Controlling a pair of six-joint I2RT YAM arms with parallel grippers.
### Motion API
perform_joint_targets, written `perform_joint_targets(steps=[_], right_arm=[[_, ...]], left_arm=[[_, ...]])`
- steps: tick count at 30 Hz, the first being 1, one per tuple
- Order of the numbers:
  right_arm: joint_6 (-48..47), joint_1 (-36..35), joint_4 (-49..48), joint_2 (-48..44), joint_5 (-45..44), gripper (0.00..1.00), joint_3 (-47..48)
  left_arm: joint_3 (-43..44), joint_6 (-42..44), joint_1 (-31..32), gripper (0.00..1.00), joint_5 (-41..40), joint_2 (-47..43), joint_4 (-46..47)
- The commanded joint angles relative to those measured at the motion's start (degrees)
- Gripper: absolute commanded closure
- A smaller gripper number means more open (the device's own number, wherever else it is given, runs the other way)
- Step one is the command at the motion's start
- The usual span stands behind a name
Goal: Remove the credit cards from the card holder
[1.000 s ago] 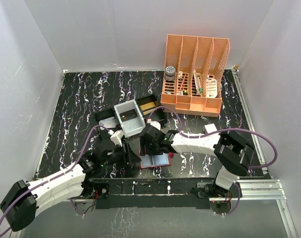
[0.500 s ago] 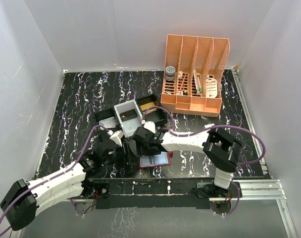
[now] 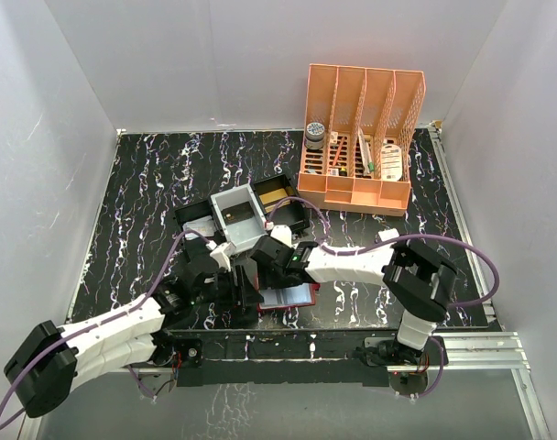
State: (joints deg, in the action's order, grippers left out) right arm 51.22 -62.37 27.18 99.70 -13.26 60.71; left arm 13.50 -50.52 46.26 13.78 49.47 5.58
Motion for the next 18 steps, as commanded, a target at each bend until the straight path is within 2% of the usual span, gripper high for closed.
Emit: perform_joint_targets(steps=[1, 8, 18], right_arm=[[1.0, 1.2, -3.4, -1.4, 4.1, 0.56, -4.5], [1.1, 2.7, -7.4, -3.4, 7.5, 0.57, -8.0], [1.2, 3.1, -7.9, -3.7, 8.0, 0.57, -8.9]], left_arm=[[1.1, 1.0, 0.3, 0.48, 4.1, 2.2, 5.3], [1.8, 1.1, 0.4, 0.45, 6.1, 8.1, 11.9], [3.0, 1.6, 0.4, 0.45, 3.9, 6.7, 9.8]])
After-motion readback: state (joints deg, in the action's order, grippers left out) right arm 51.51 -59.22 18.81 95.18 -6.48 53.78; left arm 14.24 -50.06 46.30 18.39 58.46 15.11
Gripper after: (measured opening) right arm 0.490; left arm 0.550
